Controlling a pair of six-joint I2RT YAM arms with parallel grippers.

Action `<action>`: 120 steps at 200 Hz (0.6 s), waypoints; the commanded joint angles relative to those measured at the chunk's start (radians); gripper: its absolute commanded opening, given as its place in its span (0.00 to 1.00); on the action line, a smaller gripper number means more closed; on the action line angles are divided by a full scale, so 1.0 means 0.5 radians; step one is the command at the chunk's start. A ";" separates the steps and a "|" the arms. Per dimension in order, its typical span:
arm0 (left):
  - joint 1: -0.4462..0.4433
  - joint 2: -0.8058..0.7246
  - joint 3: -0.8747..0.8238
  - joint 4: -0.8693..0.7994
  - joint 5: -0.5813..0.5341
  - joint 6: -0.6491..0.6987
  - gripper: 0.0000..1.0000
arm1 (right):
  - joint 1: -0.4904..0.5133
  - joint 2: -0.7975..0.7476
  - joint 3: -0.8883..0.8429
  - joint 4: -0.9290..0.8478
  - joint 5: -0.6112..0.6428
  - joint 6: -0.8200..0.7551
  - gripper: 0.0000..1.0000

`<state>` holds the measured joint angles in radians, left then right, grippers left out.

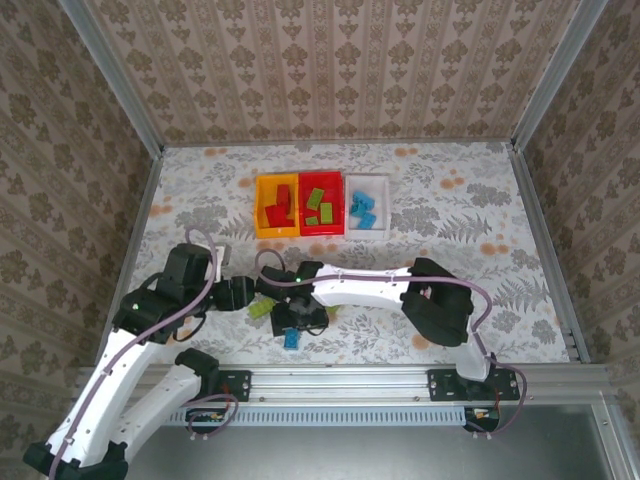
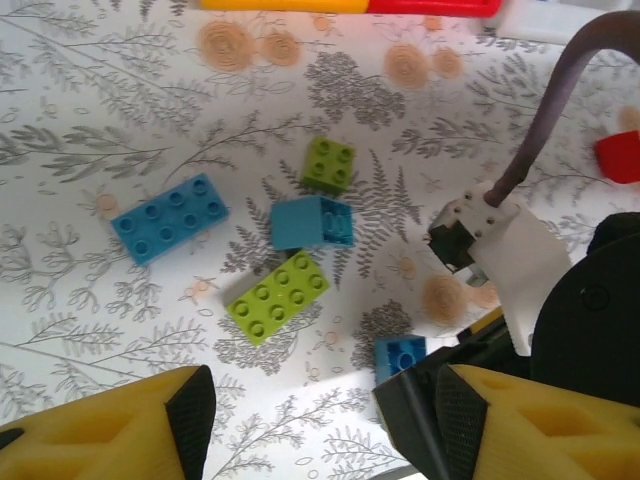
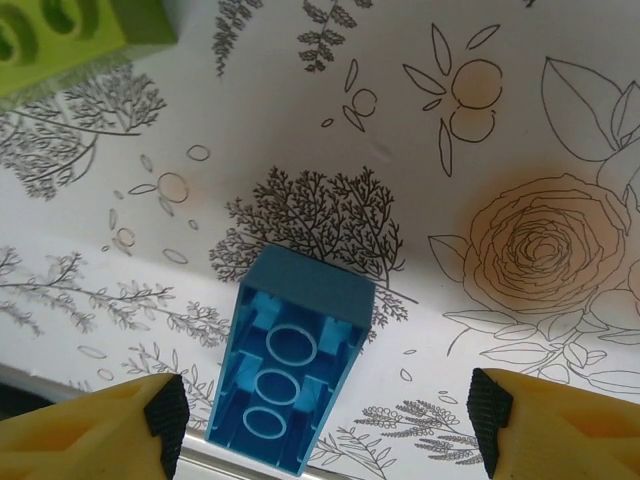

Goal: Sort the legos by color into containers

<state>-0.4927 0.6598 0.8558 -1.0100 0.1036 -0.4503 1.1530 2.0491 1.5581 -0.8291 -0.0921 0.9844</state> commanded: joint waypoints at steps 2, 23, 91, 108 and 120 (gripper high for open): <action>-0.029 -0.057 -0.021 0.013 0.093 -0.018 0.66 | 0.011 0.126 0.187 -0.247 0.008 0.041 0.78; -0.034 -0.083 -0.011 0.001 0.064 -0.023 0.66 | 0.004 0.223 0.267 -0.339 -0.038 0.022 0.76; -0.039 -0.108 0.064 -0.167 0.012 -0.064 0.66 | 0.004 0.324 0.317 -0.192 -0.067 0.026 0.68; -0.039 -0.102 0.087 -0.279 0.025 -0.112 0.65 | -0.003 0.338 0.305 -0.177 -0.078 0.044 0.60; -0.039 -0.103 0.094 -0.335 0.046 -0.139 0.65 | -0.011 0.332 0.281 -0.168 -0.069 0.060 0.53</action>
<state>-0.5056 0.6170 0.8677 -1.0904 0.0849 -0.4770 1.1500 2.1929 1.6882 -0.9310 -0.1123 0.9958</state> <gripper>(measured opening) 0.651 0.581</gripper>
